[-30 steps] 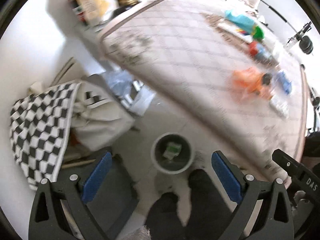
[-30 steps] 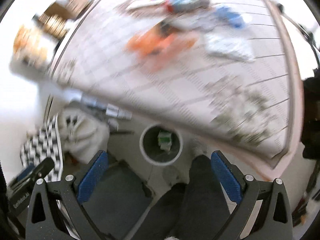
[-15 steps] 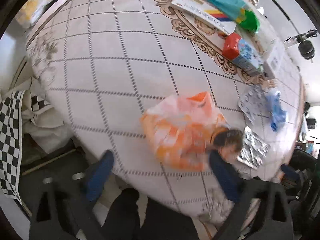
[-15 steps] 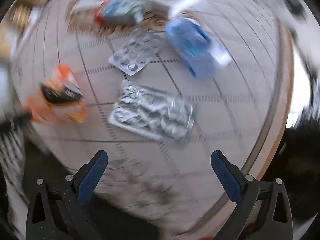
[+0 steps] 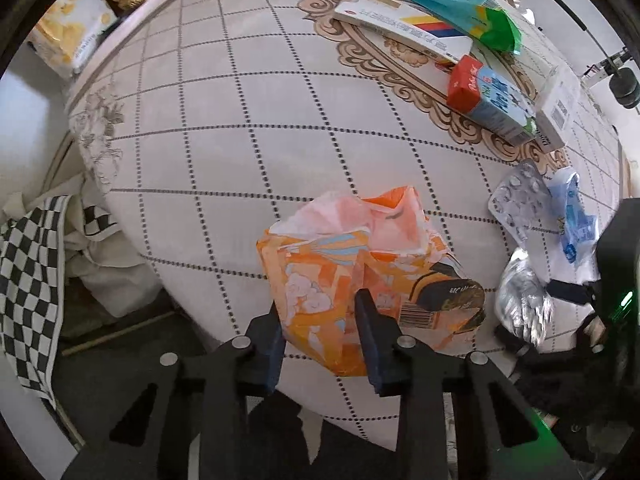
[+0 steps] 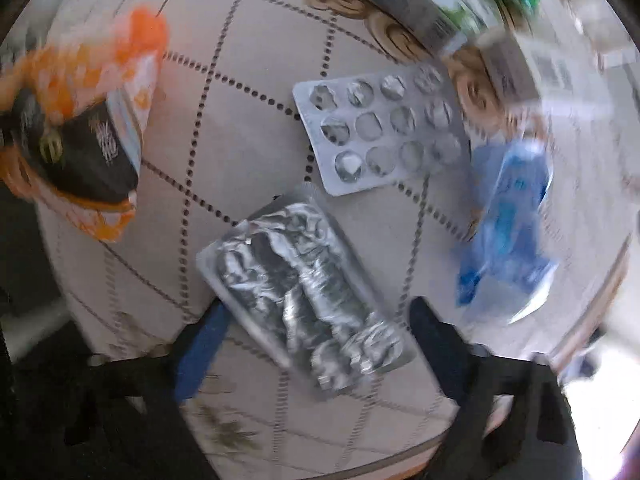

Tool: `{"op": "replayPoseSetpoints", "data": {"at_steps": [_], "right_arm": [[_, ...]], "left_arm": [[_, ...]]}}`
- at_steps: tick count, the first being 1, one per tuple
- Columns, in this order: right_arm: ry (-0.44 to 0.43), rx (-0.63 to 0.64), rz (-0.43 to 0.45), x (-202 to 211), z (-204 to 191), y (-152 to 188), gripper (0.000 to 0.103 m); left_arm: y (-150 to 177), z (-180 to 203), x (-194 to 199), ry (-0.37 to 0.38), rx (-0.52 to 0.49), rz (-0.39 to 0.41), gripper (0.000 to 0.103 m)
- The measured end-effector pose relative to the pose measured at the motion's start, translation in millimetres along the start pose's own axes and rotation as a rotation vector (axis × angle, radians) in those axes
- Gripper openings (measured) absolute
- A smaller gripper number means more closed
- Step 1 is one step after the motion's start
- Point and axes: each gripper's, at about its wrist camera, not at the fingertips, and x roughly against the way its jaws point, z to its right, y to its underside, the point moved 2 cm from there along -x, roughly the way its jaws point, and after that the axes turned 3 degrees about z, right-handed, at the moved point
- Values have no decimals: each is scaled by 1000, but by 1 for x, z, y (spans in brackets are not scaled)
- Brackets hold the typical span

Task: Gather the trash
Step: 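Grasp the orange snack bag with the left tool while the right tool grasps the foil blister pack, then carry the snack bag and blister pack to the bin and drop them in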

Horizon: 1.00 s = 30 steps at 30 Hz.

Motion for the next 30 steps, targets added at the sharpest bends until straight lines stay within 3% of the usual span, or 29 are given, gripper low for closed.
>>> {"op": "replayPoseSetpoints", "data": {"at_steps": [2, 6, 7, 8, 9, 12, 14, 18, 20, 25, 30], "right_arm": [[-31, -176, 3, 3, 20, 4, 69], [-193, -565, -2, 3, 63, 15, 70], [-209, -600, -6, 3, 67, 15, 76], [-204, -596, -5, 4, 68, 14, 91], [-197, -589, 11, 5, 69, 12, 93], [-124, -523, 18, 3, 51, 9, 94], [-63, -485, 31, -2, 40, 8, 94], [-20, -517, 101, 6, 28, 14, 84], [-8, -535, 136, 13, 18, 21, 68], [-46, -585, 124, 16, 7, 41, 67], [-72, -622, 183, 39, 3, 75, 67]], "left_arm": [[2, 0, 1, -15, 0, 1, 29], [7, 4, 1, -42, -11, -4, 29], [7, 5, 1, -45, -13, -5, 29], [8, 4, 0, -48, -16, -3, 29], [7, 6, 1, -52, -21, 1, 28], [7, 8, 4, -57, -35, 14, 19], [7, 15, 9, -65, -51, 22, 18], [8, 25, 21, -83, -90, 55, 17], [10, 26, 26, -86, -105, 71, 16], [16, 24, 41, -66, -127, 98, 11], [17, 6, 64, -35, -128, 156, 10]]}}
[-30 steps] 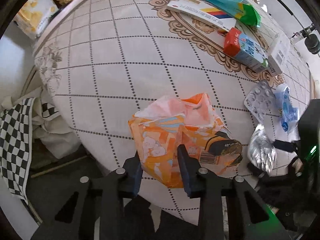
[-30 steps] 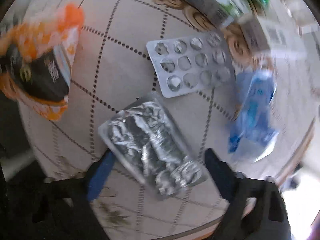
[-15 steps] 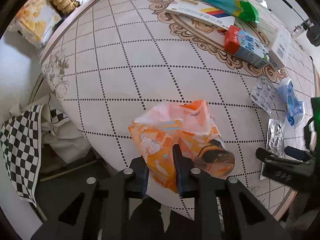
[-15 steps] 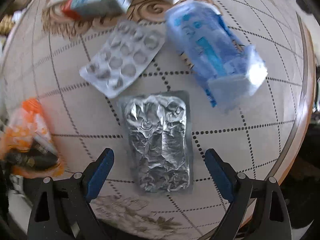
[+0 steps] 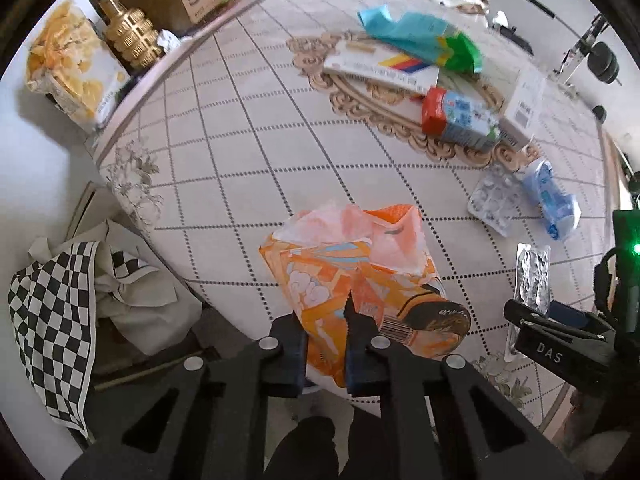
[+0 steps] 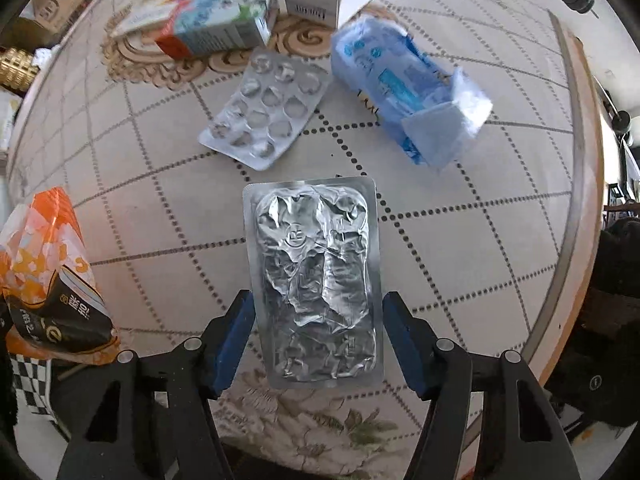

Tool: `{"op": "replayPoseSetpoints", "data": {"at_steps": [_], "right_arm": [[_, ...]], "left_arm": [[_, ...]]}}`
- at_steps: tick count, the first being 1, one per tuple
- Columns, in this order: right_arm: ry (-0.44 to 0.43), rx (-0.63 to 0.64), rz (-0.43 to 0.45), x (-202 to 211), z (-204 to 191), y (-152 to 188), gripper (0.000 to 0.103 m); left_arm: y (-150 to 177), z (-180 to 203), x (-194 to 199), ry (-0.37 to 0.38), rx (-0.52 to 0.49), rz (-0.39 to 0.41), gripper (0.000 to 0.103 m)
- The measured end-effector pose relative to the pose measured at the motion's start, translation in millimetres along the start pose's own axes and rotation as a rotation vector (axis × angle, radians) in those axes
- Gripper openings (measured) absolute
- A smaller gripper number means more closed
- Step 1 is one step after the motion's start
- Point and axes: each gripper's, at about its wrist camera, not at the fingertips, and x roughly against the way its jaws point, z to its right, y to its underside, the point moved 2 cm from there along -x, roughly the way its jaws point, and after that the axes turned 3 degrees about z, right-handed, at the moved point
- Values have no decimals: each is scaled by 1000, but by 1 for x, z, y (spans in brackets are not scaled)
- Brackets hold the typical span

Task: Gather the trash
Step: 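Carry the snack bag and blister pack to the bin and drop them in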

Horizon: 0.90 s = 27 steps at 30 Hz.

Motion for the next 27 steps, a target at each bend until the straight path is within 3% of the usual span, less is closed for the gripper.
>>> {"op": "replayPoseSetpoints", "data": {"at_steps": [6, 8, 12, 17, 22, 27], "right_arm": [[-70, -48, 78, 46, -5, 29, 67], [-88, -31, 100, 61, -26, 42, 67], [-115, 10, 140, 70, -63, 74, 67], [-159, 17, 127, 49, -116, 124, 67], [-199, -6, 55, 6, -157, 172, 68], [-175, 3, -96, -82, -179, 217, 68]], "left_arm": [[10, -28, 39, -11, -24, 90, 10], [18, -41, 51, -20, -28, 117, 10], [45, -75, 67, -21, -24, 136, 10], [92, -121, 64, -13, -28, 114, 10], [138, -158, 13, -25, -17, 11, 10], [189, -189, -98, 10, 61, -164, 10]]}}
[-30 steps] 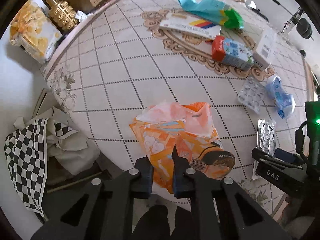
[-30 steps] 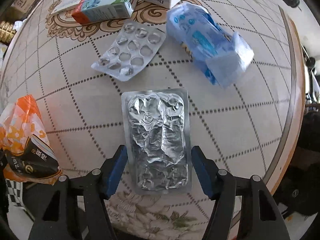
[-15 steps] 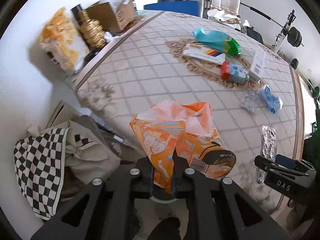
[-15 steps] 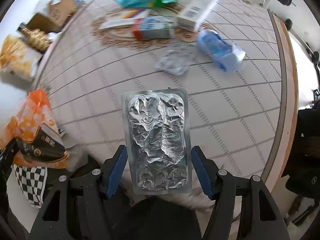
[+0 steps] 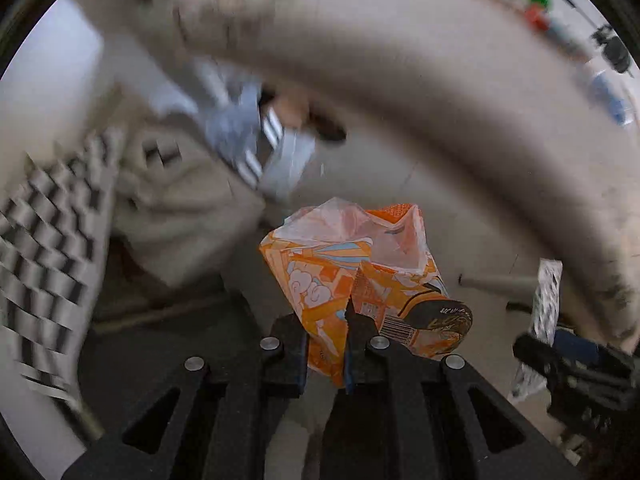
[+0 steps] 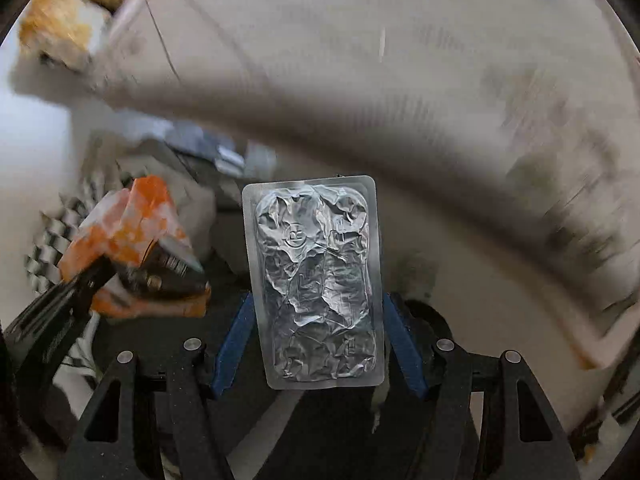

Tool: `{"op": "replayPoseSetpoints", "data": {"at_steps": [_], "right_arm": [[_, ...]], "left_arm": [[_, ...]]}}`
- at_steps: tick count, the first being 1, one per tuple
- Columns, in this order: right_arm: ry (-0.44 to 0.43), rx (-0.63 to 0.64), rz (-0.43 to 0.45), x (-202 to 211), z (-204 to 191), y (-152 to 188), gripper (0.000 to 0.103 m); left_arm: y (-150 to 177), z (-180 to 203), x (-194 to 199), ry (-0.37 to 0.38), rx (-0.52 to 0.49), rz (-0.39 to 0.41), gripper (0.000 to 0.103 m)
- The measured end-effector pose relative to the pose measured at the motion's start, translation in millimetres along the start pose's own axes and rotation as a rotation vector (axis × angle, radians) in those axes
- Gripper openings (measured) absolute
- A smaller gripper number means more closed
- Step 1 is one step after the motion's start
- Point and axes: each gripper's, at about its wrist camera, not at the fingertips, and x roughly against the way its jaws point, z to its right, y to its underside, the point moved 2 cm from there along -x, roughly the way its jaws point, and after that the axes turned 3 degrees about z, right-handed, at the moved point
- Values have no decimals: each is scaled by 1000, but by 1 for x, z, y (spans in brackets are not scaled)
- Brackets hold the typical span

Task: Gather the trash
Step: 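Carry the snack bag and blister pack to the bin and drop them in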

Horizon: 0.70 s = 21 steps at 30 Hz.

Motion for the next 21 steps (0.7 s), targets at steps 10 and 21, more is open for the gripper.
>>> {"op": "replayPoseSetpoints", "data": {"at_steps": [10, 21], "right_arm": [[22, -4, -117, -240, 33, -1, 68], [-74, -22, -212, -385, 69, -16, 99]], "left_arm": [[28, -27, -252, 109, 145, -258, 12], [40, -24, -369, 196, 167, -346, 92]]}}
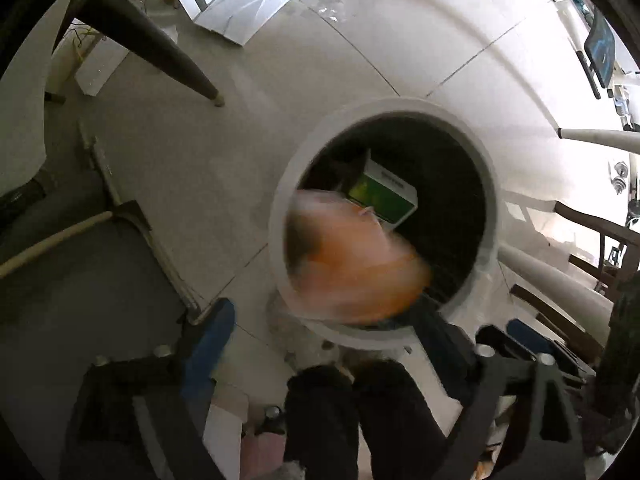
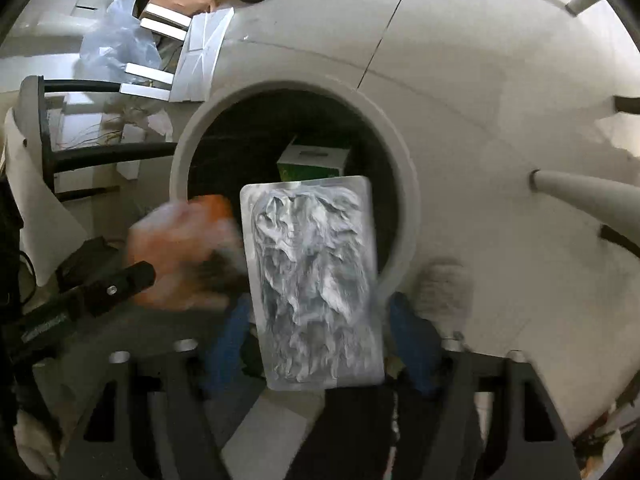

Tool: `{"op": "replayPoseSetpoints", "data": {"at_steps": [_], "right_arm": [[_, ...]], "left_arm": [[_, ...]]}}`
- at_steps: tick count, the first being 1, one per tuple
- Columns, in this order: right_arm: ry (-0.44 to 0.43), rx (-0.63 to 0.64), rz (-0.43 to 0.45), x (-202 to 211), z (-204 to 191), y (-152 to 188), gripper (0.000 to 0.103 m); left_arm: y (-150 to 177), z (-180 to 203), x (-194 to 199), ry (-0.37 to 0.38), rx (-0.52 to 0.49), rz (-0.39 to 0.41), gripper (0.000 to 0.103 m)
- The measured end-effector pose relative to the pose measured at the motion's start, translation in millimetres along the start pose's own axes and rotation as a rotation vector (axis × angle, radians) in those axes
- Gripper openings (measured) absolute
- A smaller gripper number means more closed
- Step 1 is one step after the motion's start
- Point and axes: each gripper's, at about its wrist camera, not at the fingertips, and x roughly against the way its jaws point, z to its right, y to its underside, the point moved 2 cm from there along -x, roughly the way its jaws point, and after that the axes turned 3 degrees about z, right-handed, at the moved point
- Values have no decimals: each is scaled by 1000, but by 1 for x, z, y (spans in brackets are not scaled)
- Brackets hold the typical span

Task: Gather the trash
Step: 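Carry the snack bag and blister pack to the bin and drop them in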

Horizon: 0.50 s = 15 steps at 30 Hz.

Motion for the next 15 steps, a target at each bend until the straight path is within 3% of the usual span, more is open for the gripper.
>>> {"op": "replayPoseSetpoints", "data": {"at_steps": [1, 5, 11, 15], "right_arm": [[3, 3, 0, -3, 1, 0, 103], [98, 78, 18, 1, -8, 3, 103], [217, 154, 86, 39, -24, 18, 103], [262, 167, 138, 74, -34, 29, 103]], "left_arm": [[1, 0, 1, -17, -3, 5, 92], [17, -8, 20, -100, -33, 44, 92], [38, -4, 61, -252, -100, 144, 92], [53, 2, 94, -268, -96, 182, 92]]}}
